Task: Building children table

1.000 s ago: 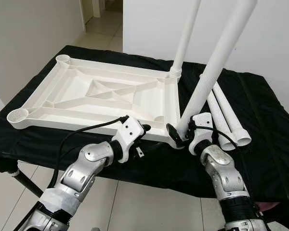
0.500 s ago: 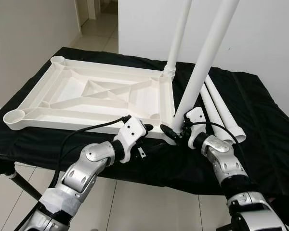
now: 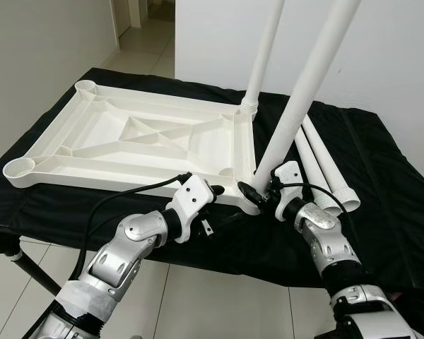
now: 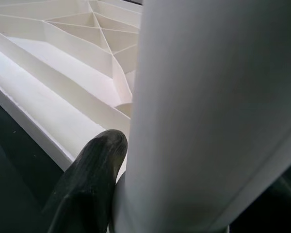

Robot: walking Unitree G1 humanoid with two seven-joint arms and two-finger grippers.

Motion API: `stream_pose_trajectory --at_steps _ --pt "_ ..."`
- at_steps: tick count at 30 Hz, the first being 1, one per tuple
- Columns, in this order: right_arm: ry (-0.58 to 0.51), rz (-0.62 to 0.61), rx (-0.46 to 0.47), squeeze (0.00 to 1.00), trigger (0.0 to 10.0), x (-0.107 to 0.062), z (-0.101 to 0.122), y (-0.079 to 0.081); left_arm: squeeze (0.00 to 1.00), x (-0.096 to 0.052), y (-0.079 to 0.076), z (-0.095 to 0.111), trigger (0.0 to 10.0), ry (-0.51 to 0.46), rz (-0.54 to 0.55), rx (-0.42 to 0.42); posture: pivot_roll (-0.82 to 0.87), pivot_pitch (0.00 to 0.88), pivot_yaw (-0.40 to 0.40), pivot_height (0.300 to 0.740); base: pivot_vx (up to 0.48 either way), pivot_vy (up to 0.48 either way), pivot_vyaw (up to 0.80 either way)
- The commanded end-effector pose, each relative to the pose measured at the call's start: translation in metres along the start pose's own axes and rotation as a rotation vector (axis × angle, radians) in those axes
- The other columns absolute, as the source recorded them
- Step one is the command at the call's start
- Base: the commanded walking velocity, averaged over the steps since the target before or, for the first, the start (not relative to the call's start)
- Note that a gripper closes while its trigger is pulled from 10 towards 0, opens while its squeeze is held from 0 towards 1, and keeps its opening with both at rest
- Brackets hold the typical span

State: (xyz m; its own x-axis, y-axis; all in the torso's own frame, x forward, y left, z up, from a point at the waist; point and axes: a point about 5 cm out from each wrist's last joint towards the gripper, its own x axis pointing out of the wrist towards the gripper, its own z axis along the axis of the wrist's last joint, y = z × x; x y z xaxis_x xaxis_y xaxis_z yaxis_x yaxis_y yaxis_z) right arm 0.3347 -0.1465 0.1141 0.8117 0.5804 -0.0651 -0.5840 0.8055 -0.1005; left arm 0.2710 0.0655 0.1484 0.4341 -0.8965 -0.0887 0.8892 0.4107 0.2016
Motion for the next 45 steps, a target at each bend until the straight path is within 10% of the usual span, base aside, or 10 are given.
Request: stream_pose_trajectory --at_steps 1,15,27,28,38,39,45 --pt "0.067 -0.03 0.059 0.0 10.0 -0.002 -0.017 0.009 0.0 0.001 -0.006 0.001 10.0 0.003 -0.058 0.003 -0.03 0.0 -0.071 0.74 0.0 0.0 0.0" --pt "0.049 -0.701 0.304 0.0 10.0 -0.012 -0.011 0.026 0.0 0.003 -0.006 0.001 10.0 0.003 -0.071 0.001 -0.04 0.0 -0.076 0.74 0.0 0.0 0.0" --pt "0.03 -0.67 0.313 0.01 10.0 -0.01 0.001 0.036 0.0 0.005 -0.006 0.001 10.0 0.002 -0.088 -0.003 -0.05 0.0 -0.058 0.74 0.0 0.0 0.0" --pt "0.026 -0.664 0.311 1.0 10.0 -0.01 0.002 0.036 0.0 0.005 -0.006 0.002 10.0 0.002 -0.09 -0.002 -0.05 0.0 -0.058 0.74 0.0 0.0 0.0" --pt "-0.037 -0.53 0.278 0.95 10.0 -0.011 0.015 0.039 0.0 0.004 -0.005 0.003 10.0 0.002 -0.099 0.0 -0.06 0.0 -0.042 0.74 0.0 0.0 0.0" --pt "-0.04 -0.493 0.271 0.0 10.0 -0.012 0.015 0.038 0.0 0.004 -0.005 0.003 10.0 0.003 -0.101 0.0 -0.06 0.0 -0.041 0.74 0.0 0.0 0.0" --pt "-0.068 -0.299 0.182 0.0 10.0 -0.016 0.02 0.024 0.0 0.004 -0.007 0.003 10.0 0.004 -0.108 -0.003 -0.05 0.0 -0.042 0.74 0.0 0.0 0.0"
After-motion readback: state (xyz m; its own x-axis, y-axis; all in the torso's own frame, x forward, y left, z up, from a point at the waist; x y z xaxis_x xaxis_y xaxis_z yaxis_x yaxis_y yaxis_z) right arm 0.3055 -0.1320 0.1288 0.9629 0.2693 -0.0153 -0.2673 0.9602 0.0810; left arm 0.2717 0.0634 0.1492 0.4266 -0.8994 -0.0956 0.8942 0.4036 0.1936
